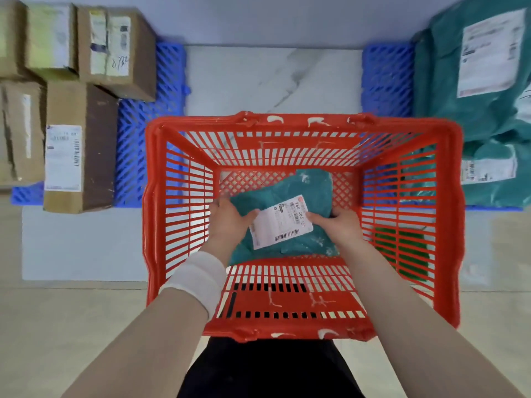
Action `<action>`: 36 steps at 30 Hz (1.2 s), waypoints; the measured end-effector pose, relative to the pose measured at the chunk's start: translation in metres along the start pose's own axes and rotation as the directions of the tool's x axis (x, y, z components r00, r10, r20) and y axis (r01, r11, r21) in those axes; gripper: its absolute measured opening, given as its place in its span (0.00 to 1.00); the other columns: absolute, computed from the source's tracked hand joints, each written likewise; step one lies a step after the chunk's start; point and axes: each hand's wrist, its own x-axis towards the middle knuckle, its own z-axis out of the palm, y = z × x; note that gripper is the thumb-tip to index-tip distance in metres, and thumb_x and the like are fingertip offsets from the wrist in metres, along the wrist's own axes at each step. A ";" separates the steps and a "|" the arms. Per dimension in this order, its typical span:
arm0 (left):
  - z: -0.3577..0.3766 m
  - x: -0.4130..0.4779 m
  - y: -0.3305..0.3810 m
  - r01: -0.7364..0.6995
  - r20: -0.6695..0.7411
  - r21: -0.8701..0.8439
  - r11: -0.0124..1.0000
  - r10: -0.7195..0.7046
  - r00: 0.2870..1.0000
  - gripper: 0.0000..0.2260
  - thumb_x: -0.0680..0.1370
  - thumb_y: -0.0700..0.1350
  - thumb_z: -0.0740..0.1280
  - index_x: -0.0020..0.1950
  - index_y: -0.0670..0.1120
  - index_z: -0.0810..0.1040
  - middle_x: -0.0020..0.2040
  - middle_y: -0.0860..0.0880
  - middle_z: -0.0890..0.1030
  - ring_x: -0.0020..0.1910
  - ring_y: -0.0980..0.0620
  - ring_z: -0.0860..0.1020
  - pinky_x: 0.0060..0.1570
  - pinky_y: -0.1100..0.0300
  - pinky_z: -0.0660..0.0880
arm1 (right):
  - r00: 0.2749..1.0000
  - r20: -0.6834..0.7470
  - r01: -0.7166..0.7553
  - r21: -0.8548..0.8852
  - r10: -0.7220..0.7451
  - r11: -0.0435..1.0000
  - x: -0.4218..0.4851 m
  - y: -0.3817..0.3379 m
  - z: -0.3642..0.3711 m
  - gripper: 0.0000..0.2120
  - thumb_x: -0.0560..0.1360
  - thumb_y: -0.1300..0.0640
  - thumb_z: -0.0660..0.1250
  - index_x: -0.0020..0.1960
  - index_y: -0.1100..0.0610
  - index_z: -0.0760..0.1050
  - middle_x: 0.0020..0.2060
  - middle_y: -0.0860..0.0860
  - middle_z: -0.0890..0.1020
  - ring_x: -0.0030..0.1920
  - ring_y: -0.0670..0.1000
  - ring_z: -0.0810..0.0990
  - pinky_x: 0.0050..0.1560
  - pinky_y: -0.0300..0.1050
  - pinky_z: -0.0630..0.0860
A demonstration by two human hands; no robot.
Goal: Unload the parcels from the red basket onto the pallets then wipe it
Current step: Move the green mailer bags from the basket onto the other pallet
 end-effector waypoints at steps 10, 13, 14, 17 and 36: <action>-0.073 -0.087 0.077 -0.557 0.387 -0.006 0.830 0.516 0.764 0.21 0.65 0.52 0.76 0.55 0.53 0.76 0.53 0.55 0.81 0.49 0.60 0.79 0.52 0.65 0.75 | 0.937 0.116 0.327 0.035 -0.329 0.944 -0.120 -0.062 -0.104 0.11 0.65 0.56 0.76 0.47 0.55 0.83 0.33 0.42 0.85 0.34 0.39 0.81 0.33 0.33 0.76; -0.075 -0.108 0.104 -0.596 0.404 -0.056 0.801 0.564 0.720 0.11 0.66 0.50 0.76 0.44 0.59 0.77 0.42 0.62 0.81 0.38 0.70 0.77 0.35 0.78 0.70 | 0.901 0.069 0.431 -0.042 -0.428 0.901 -0.133 -0.077 -0.139 0.07 0.65 0.55 0.76 0.43 0.52 0.83 0.36 0.49 0.85 0.35 0.41 0.80 0.39 0.40 0.77; -0.073 -0.113 0.113 -0.606 0.380 -0.085 0.791 0.587 0.715 0.10 0.66 0.50 0.76 0.43 0.59 0.78 0.40 0.63 0.81 0.38 0.69 0.78 0.35 0.77 0.70 | 0.885 0.031 0.466 -0.073 -0.465 0.881 -0.134 -0.079 -0.150 0.06 0.65 0.55 0.76 0.42 0.50 0.82 0.38 0.51 0.85 0.38 0.44 0.81 0.44 0.44 0.77; -0.061 -0.128 0.142 -0.600 0.281 -0.173 0.781 0.623 0.730 0.10 0.66 0.51 0.76 0.44 0.58 0.80 0.40 0.63 0.82 0.40 0.68 0.80 0.39 0.73 0.74 | 0.782 -0.173 0.552 -0.253 -0.599 0.795 -0.130 -0.076 -0.182 0.20 0.65 0.51 0.76 0.55 0.51 0.79 0.48 0.54 0.82 0.53 0.55 0.78 0.59 0.55 0.71; 0.184 -0.171 0.337 -0.142 0.101 -0.629 0.765 0.261 0.960 0.23 0.70 0.44 0.73 0.60 0.43 0.68 0.54 0.47 0.78 0.49 0.51 0.79 0.50 0.61 0.77 | 0.974 -0.114 0.226 0.464 -0.196 0.856 0.006 0.010 -0.383 0.12 0.67 0.51 0.74 0.49 0.49 0.78 0.45 0.46 0.84 0.43 0.45 0.84 0.36 0.36 0.78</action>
